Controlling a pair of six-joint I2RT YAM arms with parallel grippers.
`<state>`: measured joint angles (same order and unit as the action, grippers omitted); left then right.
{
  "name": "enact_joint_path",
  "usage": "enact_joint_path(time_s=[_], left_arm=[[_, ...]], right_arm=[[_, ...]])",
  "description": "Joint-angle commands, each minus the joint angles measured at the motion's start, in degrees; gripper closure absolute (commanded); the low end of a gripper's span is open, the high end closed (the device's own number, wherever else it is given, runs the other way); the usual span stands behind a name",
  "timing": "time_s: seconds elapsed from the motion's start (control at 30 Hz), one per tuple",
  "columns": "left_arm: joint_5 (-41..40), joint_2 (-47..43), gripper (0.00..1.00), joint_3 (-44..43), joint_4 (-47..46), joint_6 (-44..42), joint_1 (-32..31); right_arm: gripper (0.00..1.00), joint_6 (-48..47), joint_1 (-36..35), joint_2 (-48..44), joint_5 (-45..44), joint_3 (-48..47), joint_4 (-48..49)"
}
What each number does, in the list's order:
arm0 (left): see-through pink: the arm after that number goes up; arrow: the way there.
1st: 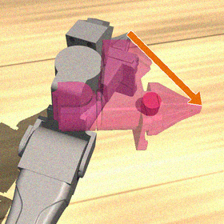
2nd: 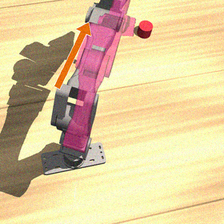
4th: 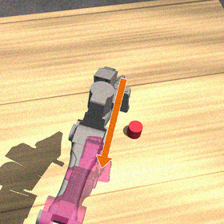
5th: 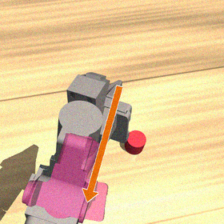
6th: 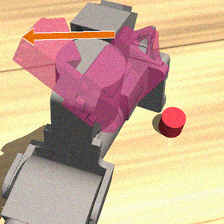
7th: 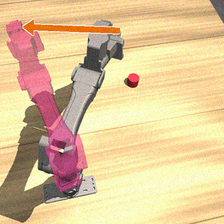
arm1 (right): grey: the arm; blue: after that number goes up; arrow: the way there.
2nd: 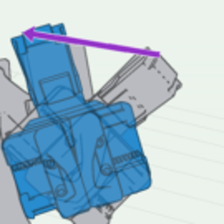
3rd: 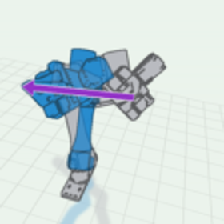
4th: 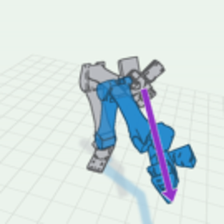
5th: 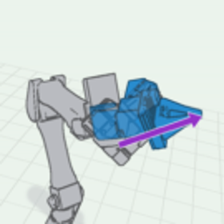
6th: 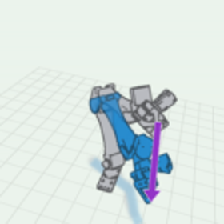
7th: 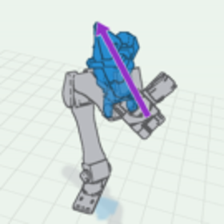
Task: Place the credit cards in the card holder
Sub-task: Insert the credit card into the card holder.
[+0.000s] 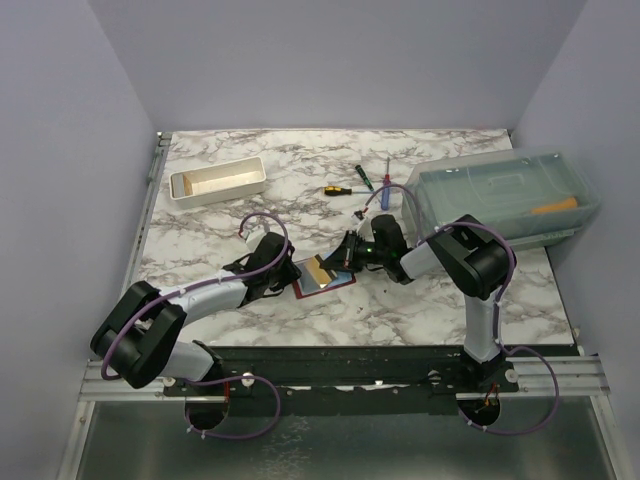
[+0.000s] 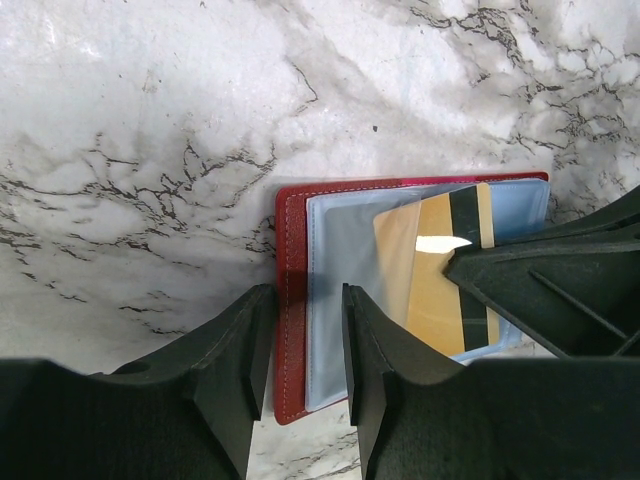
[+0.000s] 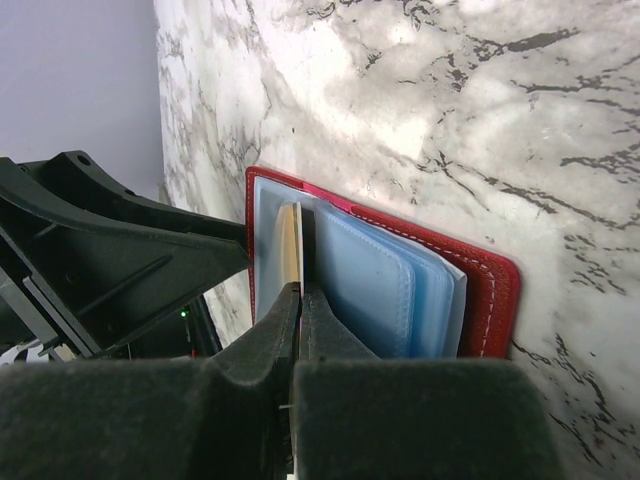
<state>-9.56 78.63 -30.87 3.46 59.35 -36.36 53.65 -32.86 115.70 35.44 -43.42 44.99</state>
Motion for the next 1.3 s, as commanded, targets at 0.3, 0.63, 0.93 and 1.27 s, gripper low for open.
enact_joint_path(time_s=[0.3,0.63,0.93,1.27], left_arm=[[8.97,2.41,0.44,5.14,6.05,-0.47,0.00],[22.89,-3.20,0.51,15.87,-13.66,2.77,6.32],[21.89,-6.88,0.91,21.73,-22.28,6.70,6.54],[20.26,-9.99,1.00,23.66,-22.27,8.55,6.64]], right_arm=[[1.00,-9.80,1.16,-5.38,-7.49,1.28,-9.22],[1.00,-5.94,1.13,-5.02,-7.06,5.05,-4.44],[1.00,-3.02,1.18,-7.84,-11.97,8.26,-2.24],[1.00,-3.38,1.13,-5.73,-11.38,6.15,0.11]])
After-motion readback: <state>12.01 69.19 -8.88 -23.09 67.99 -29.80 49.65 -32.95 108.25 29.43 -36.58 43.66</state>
